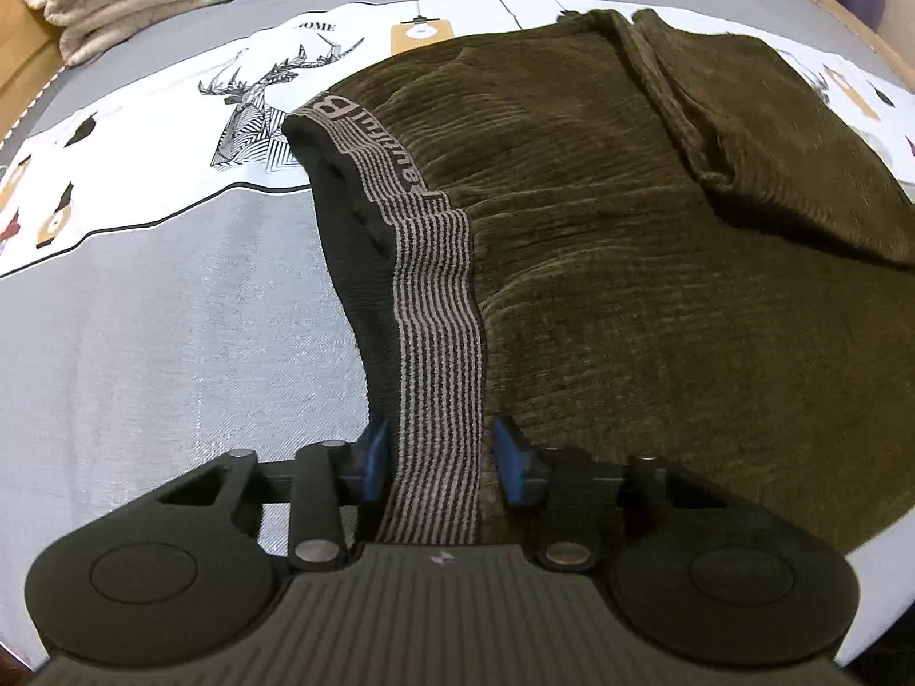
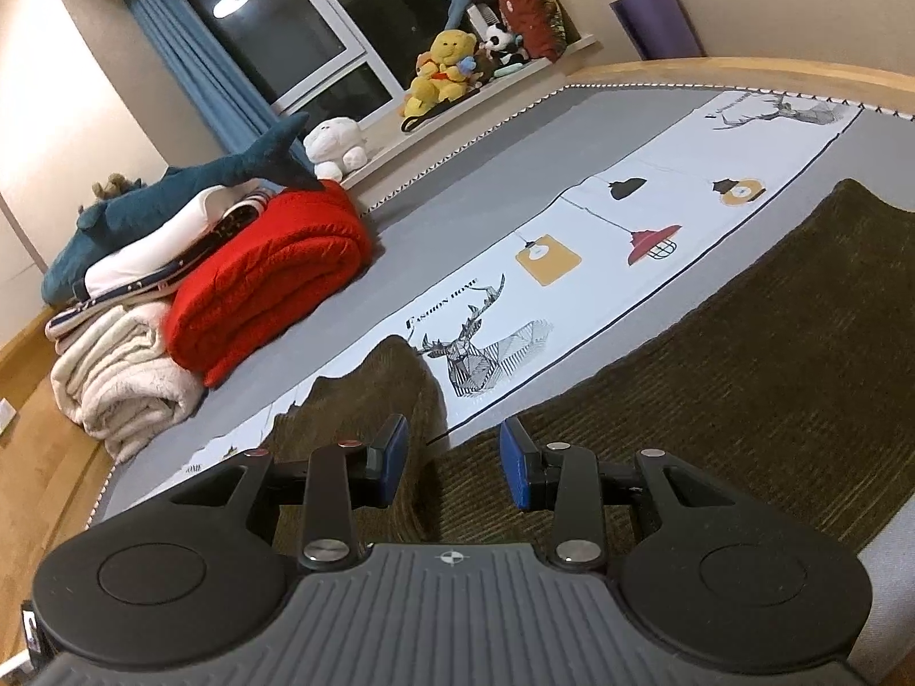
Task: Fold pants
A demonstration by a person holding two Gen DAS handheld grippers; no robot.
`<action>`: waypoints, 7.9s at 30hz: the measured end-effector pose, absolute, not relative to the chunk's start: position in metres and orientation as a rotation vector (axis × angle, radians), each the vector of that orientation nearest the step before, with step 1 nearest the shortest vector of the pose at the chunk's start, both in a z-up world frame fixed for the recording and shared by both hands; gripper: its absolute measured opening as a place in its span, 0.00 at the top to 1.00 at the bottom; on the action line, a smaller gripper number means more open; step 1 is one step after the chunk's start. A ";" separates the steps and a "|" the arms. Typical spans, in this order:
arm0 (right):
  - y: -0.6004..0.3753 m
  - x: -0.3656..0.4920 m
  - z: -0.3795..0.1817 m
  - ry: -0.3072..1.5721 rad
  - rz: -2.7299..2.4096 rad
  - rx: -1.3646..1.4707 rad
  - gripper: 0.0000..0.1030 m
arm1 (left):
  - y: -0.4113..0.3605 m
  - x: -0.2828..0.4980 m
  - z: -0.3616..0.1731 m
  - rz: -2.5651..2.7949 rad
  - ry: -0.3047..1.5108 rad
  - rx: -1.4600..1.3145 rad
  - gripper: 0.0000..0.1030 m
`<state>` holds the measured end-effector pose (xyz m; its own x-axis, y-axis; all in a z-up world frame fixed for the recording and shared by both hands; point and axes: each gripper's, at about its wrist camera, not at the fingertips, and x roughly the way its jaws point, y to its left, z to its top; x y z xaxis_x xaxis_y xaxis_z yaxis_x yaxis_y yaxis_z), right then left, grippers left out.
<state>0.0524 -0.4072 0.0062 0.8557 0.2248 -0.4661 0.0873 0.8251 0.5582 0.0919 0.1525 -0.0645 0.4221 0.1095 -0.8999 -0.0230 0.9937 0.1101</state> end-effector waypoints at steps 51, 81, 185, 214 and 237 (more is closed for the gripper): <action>-0.404 0.054 0.002 0.573 0.157 0.586 0.61 | 0.070 0.067 -0.021 -0.122 0.791 0.114 0.47; -0.318 0.181 0.004 0.728 0.189 0.523 0.70 | -0.009 0.061 0.004 -0.135 0.616 -0.026 0.43; -0.483 0.289 -0.078 0.413 -0.532 0.761 0.87 | -0.131 0.201 -0.032 -0.195 0.711 0.104 0.39; -0.529 0.270 -0.120 0.519 -0.790 0.839 0.94 | -0.047 0.207 -0.092 -0.266 0.902 0.328 0.78; -0.411 0.172 -0.003 0.397 -0.316 0.554 0.60 | 0.033 0.119 -0.029 -0.167 0.865 -0.079 0.68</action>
